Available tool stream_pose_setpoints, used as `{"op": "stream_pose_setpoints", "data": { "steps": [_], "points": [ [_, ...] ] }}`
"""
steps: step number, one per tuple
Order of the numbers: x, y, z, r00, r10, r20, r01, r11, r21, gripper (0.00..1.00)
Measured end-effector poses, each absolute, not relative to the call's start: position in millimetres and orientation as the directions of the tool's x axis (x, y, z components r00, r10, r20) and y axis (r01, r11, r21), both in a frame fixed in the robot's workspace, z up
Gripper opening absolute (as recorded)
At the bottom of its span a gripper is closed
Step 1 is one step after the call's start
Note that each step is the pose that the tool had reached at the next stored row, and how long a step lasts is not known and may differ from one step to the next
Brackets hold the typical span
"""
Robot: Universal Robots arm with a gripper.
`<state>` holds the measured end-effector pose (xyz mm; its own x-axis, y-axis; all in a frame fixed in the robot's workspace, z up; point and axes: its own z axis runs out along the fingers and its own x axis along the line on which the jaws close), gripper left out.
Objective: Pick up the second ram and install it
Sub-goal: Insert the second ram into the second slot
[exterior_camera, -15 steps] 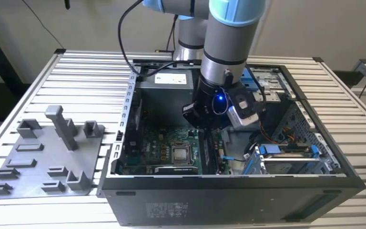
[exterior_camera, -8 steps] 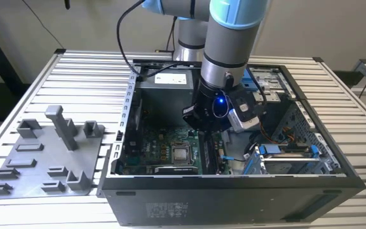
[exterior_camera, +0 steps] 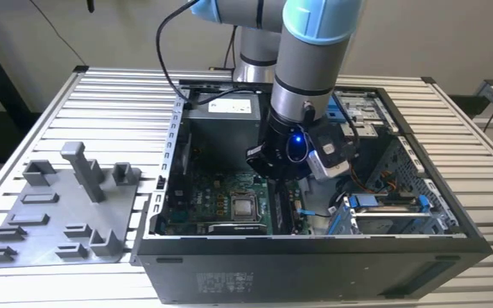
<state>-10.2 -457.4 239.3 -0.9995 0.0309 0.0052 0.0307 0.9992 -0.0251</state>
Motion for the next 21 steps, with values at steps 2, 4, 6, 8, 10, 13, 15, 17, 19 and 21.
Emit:
{"op": "stream_pose_setpoints", "data": {
  "steps": [2, 4, 6, 8, 10, 13, 15, 17, 19, 21],
  "points": [
    [-9.9, -457.4, 237.6, -1.000, 0.031, 0.005, 0.031, 0.999, -0.025, 0.13],
    [-9.3, -457.5, 236.3, -1.000, 0.031, 0.005, 0.031, 0.999, -0.025, 0.13],
    [-9.2, -457.4, 234.4, -1.000, 0.031, 0.005, 0.031, 0.999, -0.025, 0.13],
    [-9.2, -457.4, 232.8, -1.000, 0.031, 0.005, 0.031, 0.999, -0.025, 0.13],
    [-9.1, -457.5, 231.6, -1.000, 0.031, 0.005, 0.031, 0.999, -0.025, 0.13],
    [-9.1, -457.5, 230.5, -1.000, 0.031, 0.005, 0.031, 0.999, -0.025, 0.13],
    [-9.1, -457.5, 229.9, -1.000, 0.031, 0.005, 0.031, 0.999, -0.025, 0.13],
    [-9.1, -457.5, 229.4, -1.000, 0.031, 0.005, 0.031, 0.999, -0.025, 0.13],
    [-9.1, -457.6, 229.2, -1.000, 0.031, 0.005, 0.031, 0.999, -0.025, 0.13],
    [-9.1, -457.7, 228.7, -1.000, 0.031, 0.005, 0.031, 0.999, -0.025, 0.13]
  ]
}}
